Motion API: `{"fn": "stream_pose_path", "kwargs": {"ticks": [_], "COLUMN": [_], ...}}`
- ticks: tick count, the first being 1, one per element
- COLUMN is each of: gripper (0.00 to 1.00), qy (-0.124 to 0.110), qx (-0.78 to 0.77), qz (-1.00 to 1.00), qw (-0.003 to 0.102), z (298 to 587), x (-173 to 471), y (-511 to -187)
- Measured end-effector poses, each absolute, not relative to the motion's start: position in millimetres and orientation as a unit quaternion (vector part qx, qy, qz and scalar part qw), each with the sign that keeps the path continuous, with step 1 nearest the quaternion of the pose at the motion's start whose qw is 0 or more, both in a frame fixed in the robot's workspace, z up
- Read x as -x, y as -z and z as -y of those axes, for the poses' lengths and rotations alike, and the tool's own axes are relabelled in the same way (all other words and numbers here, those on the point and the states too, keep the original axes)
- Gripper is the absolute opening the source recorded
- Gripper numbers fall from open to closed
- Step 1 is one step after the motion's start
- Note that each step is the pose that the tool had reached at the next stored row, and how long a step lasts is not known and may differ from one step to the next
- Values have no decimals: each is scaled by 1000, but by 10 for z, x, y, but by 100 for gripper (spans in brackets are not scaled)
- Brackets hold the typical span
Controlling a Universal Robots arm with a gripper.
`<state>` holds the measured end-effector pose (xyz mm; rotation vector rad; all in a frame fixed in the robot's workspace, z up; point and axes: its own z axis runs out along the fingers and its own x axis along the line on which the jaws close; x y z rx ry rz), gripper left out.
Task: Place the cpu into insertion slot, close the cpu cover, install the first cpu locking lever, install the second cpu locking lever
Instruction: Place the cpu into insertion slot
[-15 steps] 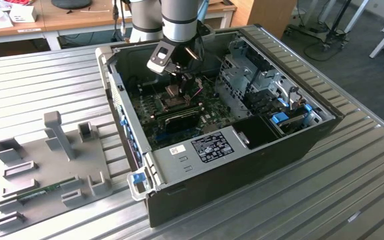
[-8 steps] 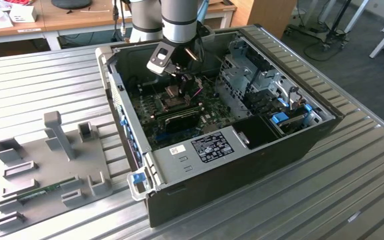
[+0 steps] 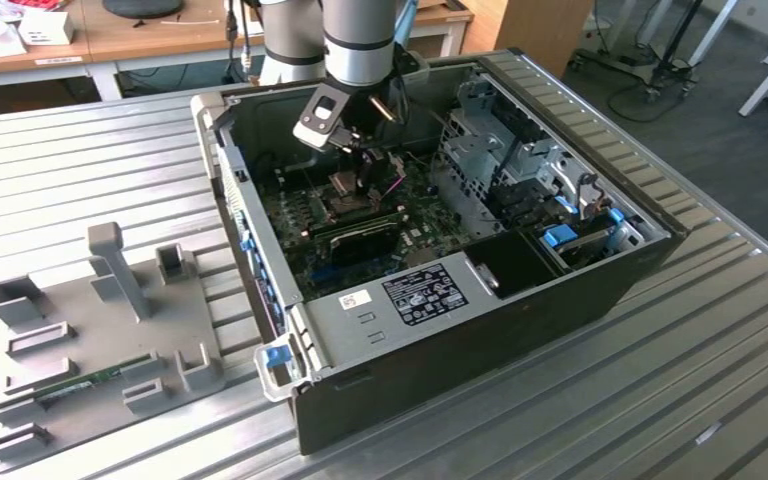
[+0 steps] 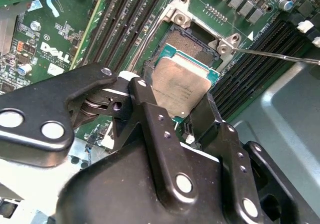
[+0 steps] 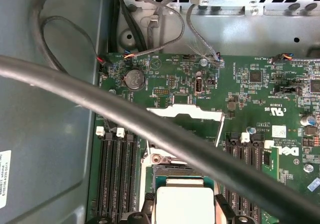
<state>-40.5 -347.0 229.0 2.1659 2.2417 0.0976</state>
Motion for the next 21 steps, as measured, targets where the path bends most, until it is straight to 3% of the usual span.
{"fn": "stream_pose_path", "kwargs": {"ticks": [21], "gripper": [54], "qy": [-30], "qx": [-706], "qz": [-708], "qw": [11], "z": [3471], "x": [405], "y": [-2283]}}
